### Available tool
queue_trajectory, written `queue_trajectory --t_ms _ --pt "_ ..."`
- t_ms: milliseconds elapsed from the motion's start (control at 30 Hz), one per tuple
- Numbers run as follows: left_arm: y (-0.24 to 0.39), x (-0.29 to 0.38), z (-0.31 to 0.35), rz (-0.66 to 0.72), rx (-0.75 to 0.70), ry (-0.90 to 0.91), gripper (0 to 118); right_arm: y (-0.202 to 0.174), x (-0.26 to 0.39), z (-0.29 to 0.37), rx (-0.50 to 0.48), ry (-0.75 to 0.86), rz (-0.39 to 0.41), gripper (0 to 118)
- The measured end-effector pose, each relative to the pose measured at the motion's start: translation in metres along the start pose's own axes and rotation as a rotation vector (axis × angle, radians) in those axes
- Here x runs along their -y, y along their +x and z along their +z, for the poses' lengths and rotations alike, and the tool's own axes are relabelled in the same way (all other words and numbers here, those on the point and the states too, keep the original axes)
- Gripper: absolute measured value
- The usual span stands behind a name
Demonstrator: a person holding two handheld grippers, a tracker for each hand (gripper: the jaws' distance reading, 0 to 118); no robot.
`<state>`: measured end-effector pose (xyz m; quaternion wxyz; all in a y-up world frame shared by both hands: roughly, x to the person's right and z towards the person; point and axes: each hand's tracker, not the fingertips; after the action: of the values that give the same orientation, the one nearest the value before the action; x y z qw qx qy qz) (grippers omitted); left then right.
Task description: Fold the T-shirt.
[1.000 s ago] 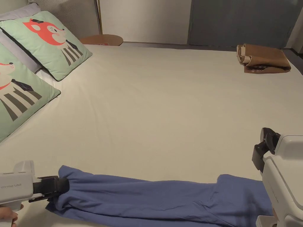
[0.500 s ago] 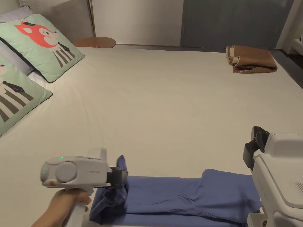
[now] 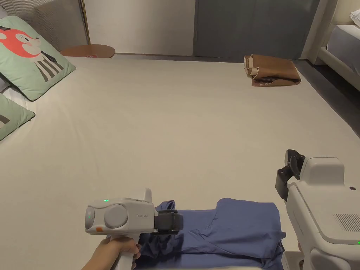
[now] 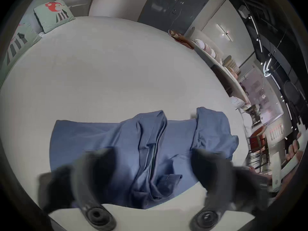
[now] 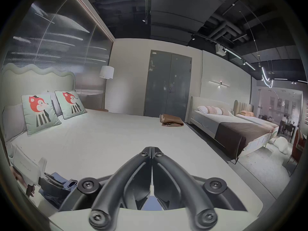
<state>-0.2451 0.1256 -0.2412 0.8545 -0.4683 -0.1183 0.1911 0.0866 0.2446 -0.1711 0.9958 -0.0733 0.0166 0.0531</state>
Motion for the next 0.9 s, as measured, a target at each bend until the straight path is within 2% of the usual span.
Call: queue_trajectory --t_ms 100,167,300,400,433,467,500,533,567,633,700,800,900 --pt "0.001 0.005 0.025 -0.004 0.046 0.123 108 -0.001 0.001 0.001 -0.002 -0.003 -0.002 0" --pt "-0.004 0.005 0.044 -0.008 -0.003 0.221 108 -0.002 0.002 0.001 -0.008 -0.004 -0.001 0" --pt "-0.016 0.011 0.091 -0.083 -0.169 0.473 108 -0.008 0.001 0.004 -0.021 -0.003 -0.001 0" --pt "-0.028 0.019 0.103 -0.143 -0.331 0.588 106 -0.008 -0.001 0.003 -0.027 -0.003 -0.003 0" --pt "-0.031 0.022 0.105 -0.167 -0.370 0.604 102 -0.008 -0.001 0.003 -0.029 -0.002 -0.004 0" --pt "-0.035 0.026 0.102 -0.197 -0.402 0.628 86 -0.009 -0.001 0.003 -0.030 -0.002 -0.004 0" --pt "-0.037 0.029 0.099 -0.223 -0.444 0.631 58 -0.009 0.000 0.001 -0.031 -0.003 -0.004 0" --pt "-0.038 0.032 0.095 -0.247 -0.484 0.607 10 -0.010 0.002 -0.001 -0.031 -0.003 -0.005 0" --pt "-0.042 0.033 0.088 -0.265 -0.492 0.571 0 -0.010 0.002 -0.002 -0.033 -0.005 -0.007 0" --pt "-0.051 0.041 0.071 -0.267 -0.441 0.519 0 -0.009 0.001 -0.002 -0.032 -0.007 -0.010 0" --pt "-0.051 0.049 0.055 -0.256 -0.454 0.496 0 -0.008 0.002 -0.001 -0.032 -0.009 -0.011 0" --pt "-0.041 0.057 0.031 -0.279 -0.471 0.441 0 -0.004 0.001 0.003 -0.027 -0.013 -0.011 0" --pt "-0.020 0.063 0.024 -0.264 -0.406 0.415 0 0.003 0.002 0.003 -0.016 -0.017 -0.009 0"
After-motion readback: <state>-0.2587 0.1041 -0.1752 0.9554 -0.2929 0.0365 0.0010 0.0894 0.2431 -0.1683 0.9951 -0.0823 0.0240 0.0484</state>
